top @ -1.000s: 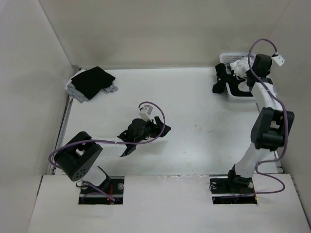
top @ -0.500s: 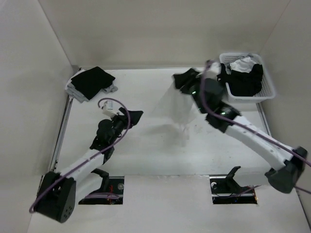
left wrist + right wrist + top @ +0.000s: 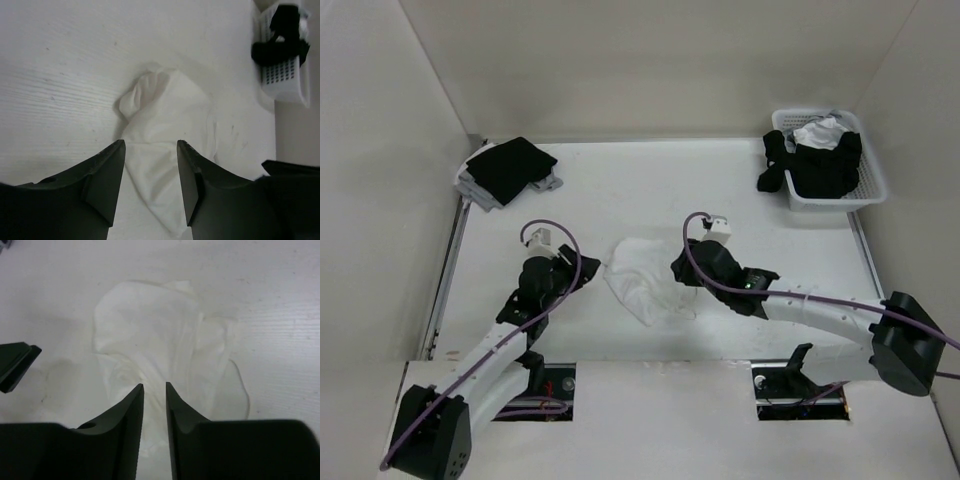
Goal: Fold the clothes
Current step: Move the tank top to the center of the board, then flatten the tank top out
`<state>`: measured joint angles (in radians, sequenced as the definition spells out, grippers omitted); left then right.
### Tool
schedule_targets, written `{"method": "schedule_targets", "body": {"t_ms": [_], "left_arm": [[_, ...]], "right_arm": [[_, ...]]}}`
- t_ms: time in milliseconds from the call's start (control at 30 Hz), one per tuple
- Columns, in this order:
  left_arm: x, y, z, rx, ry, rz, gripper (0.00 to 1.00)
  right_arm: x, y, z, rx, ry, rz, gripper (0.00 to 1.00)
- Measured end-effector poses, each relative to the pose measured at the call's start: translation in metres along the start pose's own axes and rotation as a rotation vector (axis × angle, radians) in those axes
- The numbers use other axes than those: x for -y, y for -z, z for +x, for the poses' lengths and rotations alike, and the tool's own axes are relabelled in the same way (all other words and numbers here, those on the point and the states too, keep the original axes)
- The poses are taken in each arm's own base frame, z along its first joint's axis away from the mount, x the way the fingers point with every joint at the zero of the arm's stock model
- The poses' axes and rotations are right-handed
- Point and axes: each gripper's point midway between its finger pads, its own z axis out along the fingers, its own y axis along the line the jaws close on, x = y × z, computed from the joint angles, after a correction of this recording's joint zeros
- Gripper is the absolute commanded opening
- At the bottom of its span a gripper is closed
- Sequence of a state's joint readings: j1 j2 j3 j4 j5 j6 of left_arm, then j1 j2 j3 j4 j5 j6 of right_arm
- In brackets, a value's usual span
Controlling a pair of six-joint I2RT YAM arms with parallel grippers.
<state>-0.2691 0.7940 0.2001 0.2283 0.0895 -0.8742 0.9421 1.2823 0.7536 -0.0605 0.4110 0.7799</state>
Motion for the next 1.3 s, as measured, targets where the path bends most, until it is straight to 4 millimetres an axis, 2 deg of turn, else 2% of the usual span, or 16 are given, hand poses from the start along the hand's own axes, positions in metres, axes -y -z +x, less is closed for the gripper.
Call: {"method": "schedule_targets", "body": {"t_ms": [67,200,233,300,367,433,533,667,767,900,967,1100,1200,1267,1300], "left_arm": [[0.007,-0.001,0.020,-0.064,-0.061,0.006,0.45],[0.015,-0.005,0.060,-0.184,-0.200,-0.020,0.53],[0.015,-0.006,0.066,-0.198,-0.226,-0.028,0.54],[0.018,-0.005,0.080,-0.226,-0.289,-0.036,0.56],[0.030,-0.004,0.091,-0.240,-0.358,-0.021,0.57],[0.045,-0.006,0.098,-0.240,-0.418,-0.001,0.57],[0.058,-0.015,0.103,-0.225,-0.494,-0.009,0.57],[0.049,-0.029,0.105,-0.212,-0.567,-0.078,0.55],[0.035,-0.034,0.107,-0.213,-0.605,-0.128,0.46],[0.026,-0.037,0.108,-0.216,-0.631,-0.157,0.20],[0.027,-0.039,0.105,-0.204,-0.619,-0.158,0.12],[0.028,-0.040,0.095,-0.176,-0.588,-0.160,0.09],[0.030,-0.038,0.089,-0.158,-0.558,-0.151,0.08],[0.029,-0.036,0.087,-0.155,-0.539,-0.144,0.08],[0.028,-0.035,0.087,-0.156,-0.528,-0.138,0.08]], "right_arm": [[0.020,-0.001,0.008,-0.007,-0.031,0.043,0.49],[0.050,-0.015,0.024,-0.048,-0.048,0.130,0.55],[0.053,-0.018,0.027,-0.056,-0.049,0.142,0.54],[0.056,-0.023,0.033,-0.069,-0.041,0.148,0.46],[0.053,-0.027,0.036,-0.073,-0.039,0.132,0.40],[0.046,-0.030,0.036,-0.074,-0.041,0.102,0.37],[0.040,-0.032,0.036,-0.075,-0.050,0.075,0.41],[0.035,-0.029,0.039,-0.071,-0.064,0.046,0.43],[0.039,-0.021,0.054,-0.097,-0.069,0.037,0.42],[0.038,-0.011,0.074,-0.146,-0.068,0.016,0.48],[0.031,-0.007,0.083,-0.171,-0.066,-0.008,0.52],[0.015,0.004,0.099,-0.217,-0.054,-0.063,0.56],[0.008,0.009,0.107,-0.239,-0.043,-0.088,0.56],[0.007,0.009,0.110,-0.250,-0.039,-0.091,0.51],[0.008,0.007,0.113,-0.254,-0.035,-0.088,0.44]]}}
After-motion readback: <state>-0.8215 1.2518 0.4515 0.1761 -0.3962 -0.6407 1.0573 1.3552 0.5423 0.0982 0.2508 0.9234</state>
